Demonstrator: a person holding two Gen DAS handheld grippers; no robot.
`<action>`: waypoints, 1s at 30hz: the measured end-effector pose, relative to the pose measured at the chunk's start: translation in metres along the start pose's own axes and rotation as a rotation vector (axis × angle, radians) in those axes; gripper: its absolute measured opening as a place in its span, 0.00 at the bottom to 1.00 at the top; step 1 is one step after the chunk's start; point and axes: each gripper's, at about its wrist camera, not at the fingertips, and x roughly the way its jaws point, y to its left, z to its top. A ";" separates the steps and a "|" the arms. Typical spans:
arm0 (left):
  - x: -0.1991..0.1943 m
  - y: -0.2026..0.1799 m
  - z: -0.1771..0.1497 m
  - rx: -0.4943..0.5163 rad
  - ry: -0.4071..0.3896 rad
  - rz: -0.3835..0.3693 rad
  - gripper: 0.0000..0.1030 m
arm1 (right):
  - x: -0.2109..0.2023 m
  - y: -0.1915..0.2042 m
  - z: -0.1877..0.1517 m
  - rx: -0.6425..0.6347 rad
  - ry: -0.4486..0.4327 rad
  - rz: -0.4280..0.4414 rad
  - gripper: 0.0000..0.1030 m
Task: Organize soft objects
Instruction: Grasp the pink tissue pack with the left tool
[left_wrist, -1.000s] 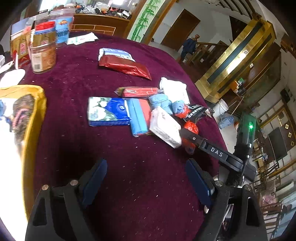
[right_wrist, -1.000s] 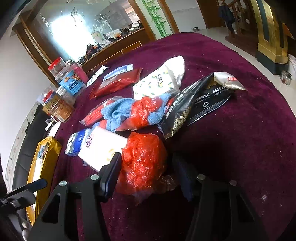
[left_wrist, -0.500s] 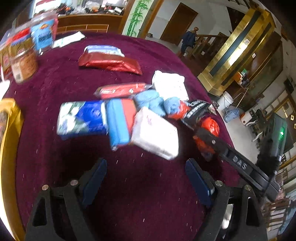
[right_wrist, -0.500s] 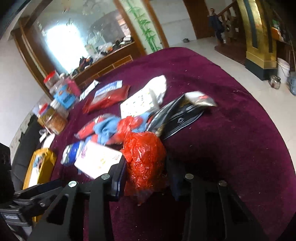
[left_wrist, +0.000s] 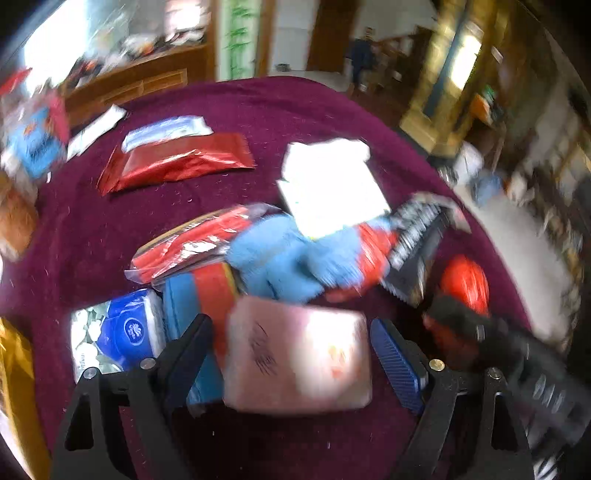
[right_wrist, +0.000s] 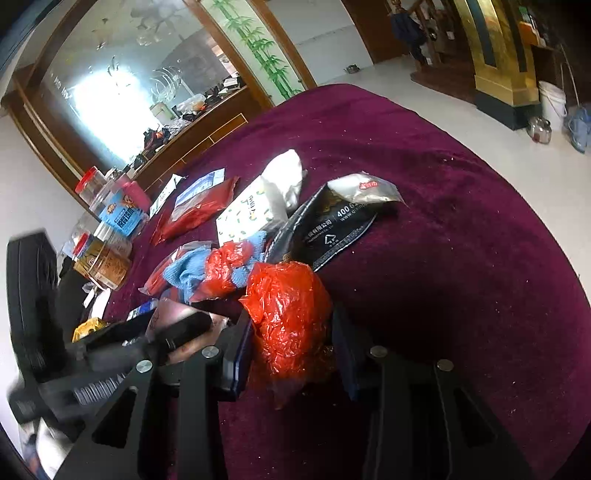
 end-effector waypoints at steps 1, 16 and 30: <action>-0.002 -0.008 -0.006 0.054 0.020 -0.002 0.86 | 0.000 0.000 0.000 0.002 0.000 -0.002 0.37; -0.048 -0.030 -0.081 0.132 0.065 -0.137 0.80 | 0.006 -0.007 -0.001 0.037 0.027 -0.008 0.38; -0.029 -0.044 -0.046 0.288 -0.031 0.028 0.85 | 0.004 -0.015 0.000 0.087 0.034 0.035 0.38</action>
